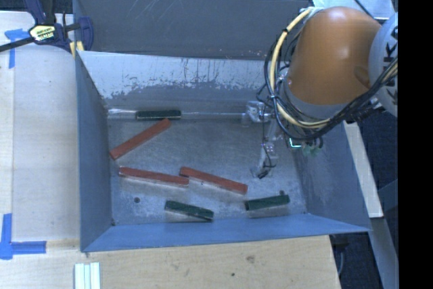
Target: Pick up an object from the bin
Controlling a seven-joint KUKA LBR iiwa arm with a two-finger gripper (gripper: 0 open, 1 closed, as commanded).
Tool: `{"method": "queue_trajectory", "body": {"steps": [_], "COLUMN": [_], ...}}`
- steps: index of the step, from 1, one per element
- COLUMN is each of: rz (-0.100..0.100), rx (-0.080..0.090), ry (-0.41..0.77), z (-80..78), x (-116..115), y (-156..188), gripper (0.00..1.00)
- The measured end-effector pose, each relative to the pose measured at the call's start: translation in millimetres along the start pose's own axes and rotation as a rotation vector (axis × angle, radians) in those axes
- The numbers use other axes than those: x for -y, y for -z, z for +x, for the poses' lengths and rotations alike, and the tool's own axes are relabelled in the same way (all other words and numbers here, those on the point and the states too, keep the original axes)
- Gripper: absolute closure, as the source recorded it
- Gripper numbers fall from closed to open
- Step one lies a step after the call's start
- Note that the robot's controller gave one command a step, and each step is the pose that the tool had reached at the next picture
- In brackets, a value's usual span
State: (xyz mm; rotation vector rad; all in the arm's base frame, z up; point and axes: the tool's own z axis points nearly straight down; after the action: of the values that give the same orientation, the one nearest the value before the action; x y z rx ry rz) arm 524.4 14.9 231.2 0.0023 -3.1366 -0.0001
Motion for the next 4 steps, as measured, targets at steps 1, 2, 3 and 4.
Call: {"method": "queue_trajectory", "body": {"steps": [1, 2, 3, 4], "rz": [-0.001, 0.001, -0.002, -0.001], "rx": [0.001, 0.012, 0.014, 0.006], "ry": [-0.031, -0.040, -0.102, -0.081], "z": [-14.0, -17.0, -19.7, -31.7], "x": [-45.8, -17.0, -33.0, -51.2], "y": [-165.4, -129.0, -123.0, -162.5], "gripper": [0.00, 0.00, 0.00, 0.00]}}
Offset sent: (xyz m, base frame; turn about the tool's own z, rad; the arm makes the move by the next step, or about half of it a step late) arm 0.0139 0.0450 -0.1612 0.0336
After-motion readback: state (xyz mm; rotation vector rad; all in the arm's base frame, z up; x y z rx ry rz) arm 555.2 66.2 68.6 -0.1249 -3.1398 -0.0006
